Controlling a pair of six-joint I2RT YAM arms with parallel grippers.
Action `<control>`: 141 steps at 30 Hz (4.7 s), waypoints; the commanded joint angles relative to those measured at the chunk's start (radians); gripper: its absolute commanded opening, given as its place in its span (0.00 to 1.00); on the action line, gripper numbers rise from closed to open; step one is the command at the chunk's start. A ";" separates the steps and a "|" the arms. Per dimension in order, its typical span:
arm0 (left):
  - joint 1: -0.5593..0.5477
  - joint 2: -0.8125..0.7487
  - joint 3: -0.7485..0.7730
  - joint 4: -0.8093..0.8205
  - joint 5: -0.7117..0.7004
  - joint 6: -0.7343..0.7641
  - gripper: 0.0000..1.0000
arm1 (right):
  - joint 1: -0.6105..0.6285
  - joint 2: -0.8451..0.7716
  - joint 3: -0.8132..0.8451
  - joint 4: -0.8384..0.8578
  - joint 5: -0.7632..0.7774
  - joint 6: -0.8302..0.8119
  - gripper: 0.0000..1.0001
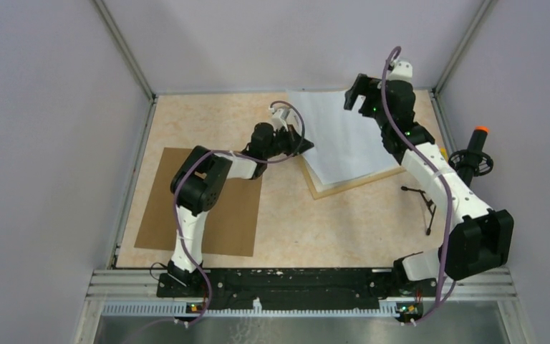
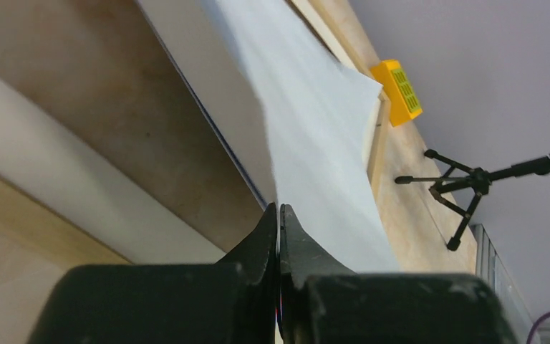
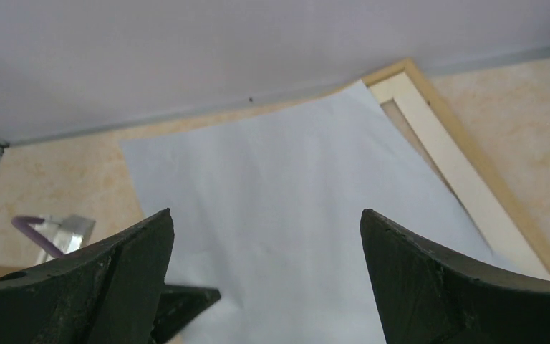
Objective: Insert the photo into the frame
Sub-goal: Adjust the photo in the photo frame.
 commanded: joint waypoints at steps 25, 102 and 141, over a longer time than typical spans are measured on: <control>-0.044 -0.110 -0.047 0.368 0.246 0.227 0.00 | -0.039 0.095 0.174 0.242 0.050 -0.176 0.99; 0.019 0.355 0.350 0.549 0.390 -0.302 0.00 | -0.057 0.073 0.118 0.267 0.028 -0.162 0.99; 0.014 0.239 0.352 0.123 0.286 0.016 0.00 | -0.059 0.077 0.110 0.277 0.015 -0.157 0.99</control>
